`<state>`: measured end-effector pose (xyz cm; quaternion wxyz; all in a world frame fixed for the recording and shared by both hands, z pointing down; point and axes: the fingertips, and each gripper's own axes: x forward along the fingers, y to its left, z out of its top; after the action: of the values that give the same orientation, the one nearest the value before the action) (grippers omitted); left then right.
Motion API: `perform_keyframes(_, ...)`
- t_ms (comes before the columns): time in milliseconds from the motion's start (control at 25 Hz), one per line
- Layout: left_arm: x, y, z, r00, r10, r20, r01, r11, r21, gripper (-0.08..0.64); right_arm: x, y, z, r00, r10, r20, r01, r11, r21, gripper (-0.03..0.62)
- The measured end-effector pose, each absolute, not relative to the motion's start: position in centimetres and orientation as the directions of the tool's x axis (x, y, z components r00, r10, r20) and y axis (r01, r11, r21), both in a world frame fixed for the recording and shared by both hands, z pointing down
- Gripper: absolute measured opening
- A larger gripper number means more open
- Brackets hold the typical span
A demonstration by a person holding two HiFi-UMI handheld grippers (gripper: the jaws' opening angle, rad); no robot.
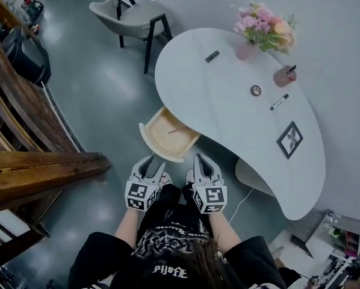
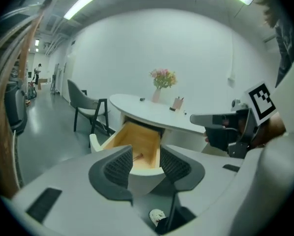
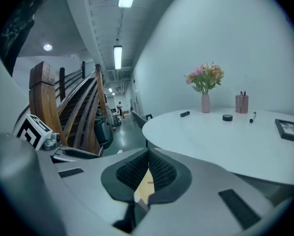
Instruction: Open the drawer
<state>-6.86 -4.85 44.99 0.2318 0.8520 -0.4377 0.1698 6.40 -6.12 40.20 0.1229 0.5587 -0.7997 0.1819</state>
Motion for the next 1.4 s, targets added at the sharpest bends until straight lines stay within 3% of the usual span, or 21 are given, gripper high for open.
perform_keyframes(480,-2.9,-8.6,31.2,0.644,-0.729,0.230,-0.765,-0.614,0.195,0.183,9.5,-8.1,31.2,-0.267,-0.938,0.220,-0.962,0.247,-0.112,0.026)
perform_keyframes(640,-1.5,-9.0,28.6,0.670,-0.720,0.182,-0.742,-0.648,0.171,0.129,10.5,-9.0,29.0,-0.242,-0.955,0.172,-0.968,0.225,-0.113,0.026)
perform_keyframes(800,-0.7,-8.9,27.0,0.684,-0.713,0.155,-0.730,-0.670,0.136,0.114,11.4,-8.9,27.5,-0.219,-0.966,0.137,-0.973,0.206,-0.101,0.026)
perform_keyframes(920,-1.4,-9.6,26.6,0.649,-0.748,0.141,-0.761,-0.635,0.134,0.039,11.9,-8.8,27.2,-0.203,-0.970,0.131,-0.976,0.190,-0.108,0.026)
perform_keyframes(1400,-0.7,-8.8,25.9,0.657,-0.743,0.127,-0.754,-0.644,0.128,0.026,11.3,-7.9,27.1,-0.218,-0.965,0.144,-0.975,0.210,-0.065,0.026)
